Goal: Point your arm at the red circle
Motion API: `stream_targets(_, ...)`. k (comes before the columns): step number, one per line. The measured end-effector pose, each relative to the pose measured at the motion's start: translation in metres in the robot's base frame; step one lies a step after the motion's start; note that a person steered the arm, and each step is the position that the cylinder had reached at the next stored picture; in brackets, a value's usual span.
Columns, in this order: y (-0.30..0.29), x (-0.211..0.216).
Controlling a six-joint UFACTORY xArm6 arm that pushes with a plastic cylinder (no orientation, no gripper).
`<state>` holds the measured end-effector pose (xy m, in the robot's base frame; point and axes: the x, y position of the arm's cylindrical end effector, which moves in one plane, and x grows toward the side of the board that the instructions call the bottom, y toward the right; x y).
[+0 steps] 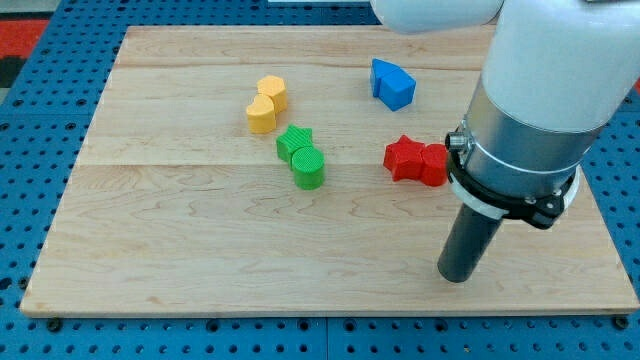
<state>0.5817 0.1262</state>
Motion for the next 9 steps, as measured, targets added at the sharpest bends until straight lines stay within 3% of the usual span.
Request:
stream_targets(4,0.036,0.000)
stream_targets(6,-0.004,-0.035)
stream_targets(8,0.081,-0.036)
stream_targets(9,0.095,-0.082)
